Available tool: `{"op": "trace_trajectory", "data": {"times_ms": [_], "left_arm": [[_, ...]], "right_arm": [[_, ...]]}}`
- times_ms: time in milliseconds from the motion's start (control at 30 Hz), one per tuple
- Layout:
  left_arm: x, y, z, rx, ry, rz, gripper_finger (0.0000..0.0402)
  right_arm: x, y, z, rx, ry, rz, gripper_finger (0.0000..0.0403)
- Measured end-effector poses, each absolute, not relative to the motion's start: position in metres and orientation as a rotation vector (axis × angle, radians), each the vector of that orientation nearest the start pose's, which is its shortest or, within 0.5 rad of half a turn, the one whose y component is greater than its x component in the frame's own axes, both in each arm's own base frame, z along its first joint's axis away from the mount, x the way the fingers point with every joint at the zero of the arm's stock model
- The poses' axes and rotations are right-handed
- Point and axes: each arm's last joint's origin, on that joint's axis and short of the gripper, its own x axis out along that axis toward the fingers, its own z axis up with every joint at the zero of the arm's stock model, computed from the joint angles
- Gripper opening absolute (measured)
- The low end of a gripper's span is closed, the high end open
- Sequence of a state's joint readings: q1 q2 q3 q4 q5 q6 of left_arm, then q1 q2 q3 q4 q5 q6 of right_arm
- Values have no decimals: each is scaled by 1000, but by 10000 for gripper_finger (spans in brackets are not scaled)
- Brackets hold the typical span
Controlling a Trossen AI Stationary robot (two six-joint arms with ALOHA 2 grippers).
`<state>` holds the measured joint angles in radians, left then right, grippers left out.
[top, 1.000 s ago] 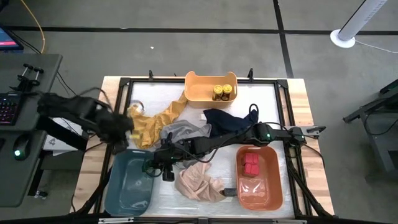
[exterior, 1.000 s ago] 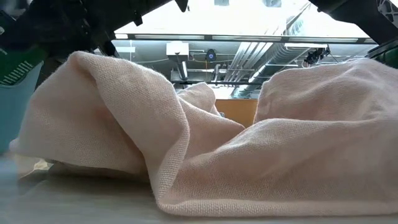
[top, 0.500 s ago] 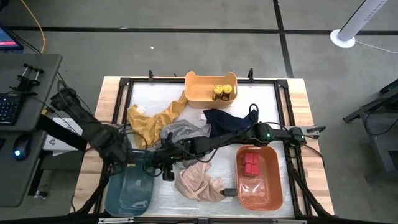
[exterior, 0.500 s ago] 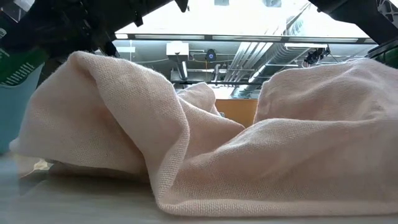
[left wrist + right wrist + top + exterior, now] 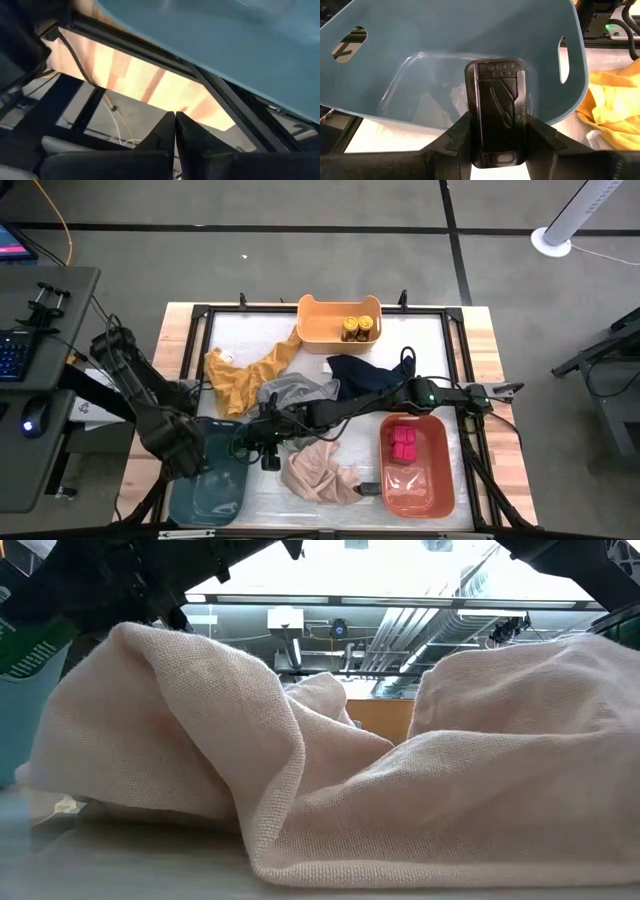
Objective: Sort spices by type
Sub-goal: Put the top green seasoning can into the blue bin
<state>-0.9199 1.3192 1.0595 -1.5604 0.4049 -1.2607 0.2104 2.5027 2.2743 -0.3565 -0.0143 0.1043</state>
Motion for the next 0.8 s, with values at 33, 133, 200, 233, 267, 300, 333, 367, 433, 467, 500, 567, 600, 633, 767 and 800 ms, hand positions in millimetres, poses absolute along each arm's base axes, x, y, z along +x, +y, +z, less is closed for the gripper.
{"op": "trace_trajectory", "data": {"times_ms": [33,133,200,233,267,300,333,367,433,467,500,567,600,633,767,800], "left_arm": [[102,-156,261,-285,2022,334,0],[104,-166,255,-270,2022,286,0],[104,-170,252,-258,2028,288,0],[104,-171,251,-252,2030,285,0],[104,-173,249,-246,2031,284,0],[104,-174,248,-245,2030,280,0],[104,-175,248,-247,2028,273,0],[105,-176,247,-251,2024,265,0],[106,-178,247,-262,2016,246,0],[106,-179,246,-266,2014,240,0],[107,-179,246,-271,2010,232,0],[107,-180,246,-275,2005,224,0],[107,-180,246,-275,2006,225,0],[107,-180,246,-274,2005,226,0],[108,-180,246,-278,2001,219,0],[108,-181,246,-283,1998,211,0]], "right_arm": [[552,118,211,44,593,187,124],[552,118,211,41,593,175,124],[552,118,211,42,592,173,124],[552,118,210,43,593,172,124],[552,118,210,49,594,171,124],[552,118,210,54,595,169,124],[552,118,210,57,597,169,124],[552,118,210,56,599,169,124],[552,119,210,56,599,169,124],[552,119,210,56,600,169,124],[552,119,210,56,600,169,124],[552,119,210,56,600,169,124],[552,119,210,56,599,169,124],[552,119,210,56,600,169,124],[552,119,210,56,600,169,124],[552,119,210,56,600,169,124]]}}
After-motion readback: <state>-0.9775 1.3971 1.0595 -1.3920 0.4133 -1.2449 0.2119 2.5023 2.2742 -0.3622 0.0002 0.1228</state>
